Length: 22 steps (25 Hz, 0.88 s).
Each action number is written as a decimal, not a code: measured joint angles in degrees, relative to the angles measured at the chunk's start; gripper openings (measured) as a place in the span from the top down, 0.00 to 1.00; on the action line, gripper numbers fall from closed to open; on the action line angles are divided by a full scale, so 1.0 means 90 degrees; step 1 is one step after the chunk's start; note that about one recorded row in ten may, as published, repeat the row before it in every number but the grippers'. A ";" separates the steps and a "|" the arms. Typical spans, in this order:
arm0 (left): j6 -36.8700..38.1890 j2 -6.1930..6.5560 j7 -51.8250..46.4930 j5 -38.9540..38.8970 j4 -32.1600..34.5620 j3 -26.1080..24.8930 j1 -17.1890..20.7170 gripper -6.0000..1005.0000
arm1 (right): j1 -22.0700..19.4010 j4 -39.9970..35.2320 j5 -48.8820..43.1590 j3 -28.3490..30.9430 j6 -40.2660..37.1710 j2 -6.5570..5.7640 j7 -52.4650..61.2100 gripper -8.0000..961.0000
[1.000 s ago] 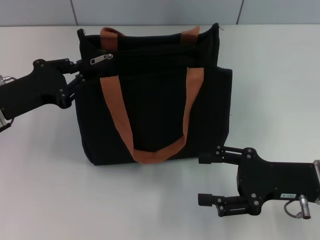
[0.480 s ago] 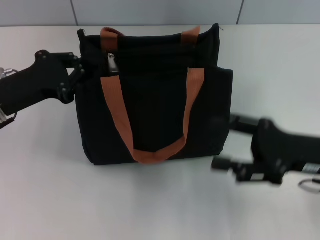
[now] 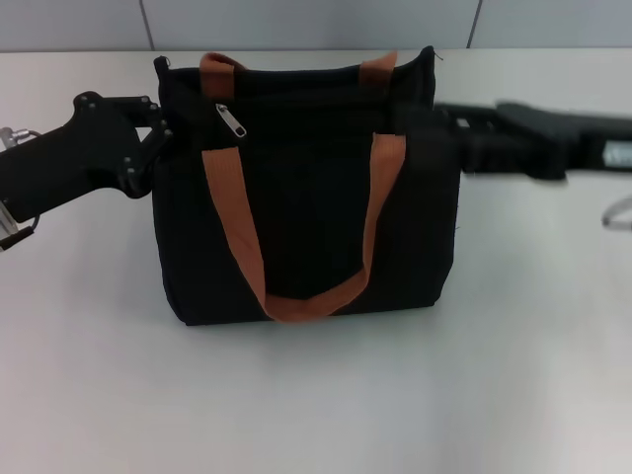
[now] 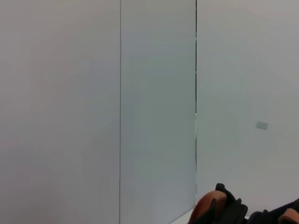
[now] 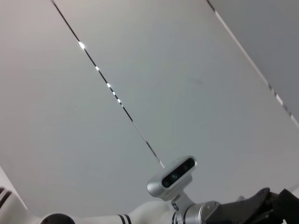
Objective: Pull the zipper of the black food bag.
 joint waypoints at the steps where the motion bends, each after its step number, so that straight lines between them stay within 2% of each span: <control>1: 0.0000 0.0000 -0.0002 -0.0001 0.0000 0.0000 -0.0002 0.97 | 0.0338 -0.0108 -0.0115 -0.0034 0.0128 -0.0083 0.0638 0.15; 2: 0.0000 0.0000 -0.0005 -0.0001 0.0000 0.0000 -0.0002 0.97 | 0.0338 -0.0108 -0.0115 -0.0034 0.0128 -0.0083 0.0638 0.15; 6: 0.0001 -0.0001 -0.0006 -0.0003 -0.0002 0.0000 0.0012 0.97 | 0.0939 -0.0138 -0.0469 -0.0046 0.0404 -0.0210 0.1355 0.16; 10: 0.0009 -0.0024 0.0004 -0.0012 -0.0009 0.0000 0.0043 0.97 | 0.1360 -0.0137 -0.0926 -0.0046 0.0910 -0.0272 0.1756 0.16; 14: 0.0010 -0.0043 0.0019 -0.0017 -0.0012 0.0000 0.0048 0.97 | 0.1667 -0.0110 -0.1208 -0.0088 0.1244 -0.0278 0.1983 0.17; 21: 0.0010 -0.0050 0.0022 -0.0017 -0.0004 -0.0011 0.0033 0.97 | 0.2054 -0.0124 -0.1517 -0.0741 0.1814 -0.0238 0.2574 0.17; 22: 0.0010 -0.0050 0.0019 -0.0017 -0.0003 -0.0011 0.0031 0.97 | 0.2094 -0.0116 -0.1525 -0.0823 0.1872 -0.0232 0.2635 0.21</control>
